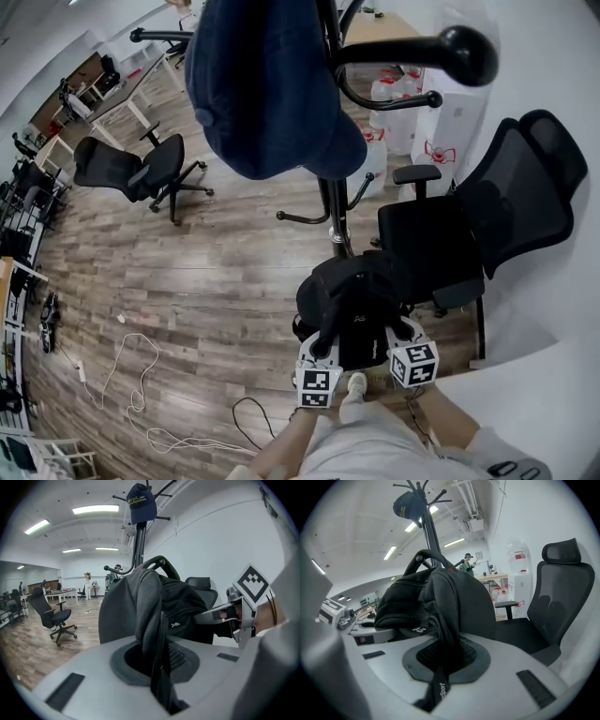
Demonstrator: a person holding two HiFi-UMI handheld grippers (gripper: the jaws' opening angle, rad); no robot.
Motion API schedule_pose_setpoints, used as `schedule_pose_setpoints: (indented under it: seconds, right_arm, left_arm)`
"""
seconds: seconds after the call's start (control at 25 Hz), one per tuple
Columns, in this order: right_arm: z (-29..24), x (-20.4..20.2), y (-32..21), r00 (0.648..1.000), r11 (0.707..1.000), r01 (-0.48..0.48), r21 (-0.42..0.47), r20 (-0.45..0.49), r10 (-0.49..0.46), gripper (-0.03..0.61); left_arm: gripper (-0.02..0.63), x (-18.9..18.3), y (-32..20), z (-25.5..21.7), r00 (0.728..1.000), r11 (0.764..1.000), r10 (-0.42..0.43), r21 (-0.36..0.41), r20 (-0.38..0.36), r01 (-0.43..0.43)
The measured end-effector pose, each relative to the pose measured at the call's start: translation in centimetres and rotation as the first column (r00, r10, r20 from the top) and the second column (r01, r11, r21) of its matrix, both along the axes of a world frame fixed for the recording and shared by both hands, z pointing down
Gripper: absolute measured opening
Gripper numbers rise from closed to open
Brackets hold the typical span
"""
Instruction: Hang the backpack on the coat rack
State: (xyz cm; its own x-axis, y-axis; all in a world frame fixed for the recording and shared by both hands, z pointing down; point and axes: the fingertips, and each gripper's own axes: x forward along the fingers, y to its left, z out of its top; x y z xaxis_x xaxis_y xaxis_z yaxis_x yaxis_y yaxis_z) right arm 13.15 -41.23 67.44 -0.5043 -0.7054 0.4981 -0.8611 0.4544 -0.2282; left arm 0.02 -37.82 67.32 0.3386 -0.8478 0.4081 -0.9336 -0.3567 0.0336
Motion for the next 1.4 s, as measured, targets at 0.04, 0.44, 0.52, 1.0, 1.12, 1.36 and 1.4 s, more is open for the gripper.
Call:
schedule_pose_setpoints:
  seconds: [0.04, 0.44, 0.52, 1.0, 1.12, 1.36, 1.4]
  right_arm:
    - [0.3, 0.1, -0.4, 1.0, 1.0, -0.003, -0.001, -0.003, 0.003, 0.031]
    - [2.3, -1.5, -3.8, 0.999, 1.0, -0.005, 0.022, -0.05, 0.006, 0.031]
    - [2.7, -1.8, -4.4, 0.998, 1.0, -0.008, 0.027, -0.062, 0.01, 0.031]
    - [5.0, -3.1, -7.7, 0.997, 0.999, -0.029, 0.03, -0.068, 0.031, 0.031]
    - [5.7, -3.2, -8.2, 0.997, 0.999, -0.029, 0.024, -0.074, 0.031, 0.031]
    - [7.1, -3.1, -7.6, 0.989, 1.0, 0.007, 0.023, -0.147, -0.004, 0.032]
    - [7.3, -3.0, -7.4, 0.987, 1.0, 0.012, 0.026, -0.16, -0.008, 0.035]
  left_arm:
    - [0.032, 0.0, -0.4, 0.3, 1.0, 1.0, -0.007, 0.002, 0.006, 0.007]
    - [0.034, -1.3, -3.8, 2.4, 0.998, 0.998, -0.061, 0.033, 0.021, 0.06]
    - [0.034, -1.7, -4.4, 2.7, 0.997, 0.996, -0.08, 0.039, 0.024, 0.079]
    - [0.035, -3.1, -7.9, 5.2, 0.989, 0.989, -0.145, 0.03, 0.034, 0.144]
    - [0.038, -3.1, -8.3, 6.2, 0.989, 0.989, -0.145, 0.005, 0.038, 0.145]
    - [0.073, -3.1, -8.7, 7.9, 0.989, 0.994, -0.106, 0.004, 0.102, 0.106]
    - [0.081, -3.0, -8.7, 8.1, 0.99, 0.995, -0.095, 0.003, 0.109, 0.095]
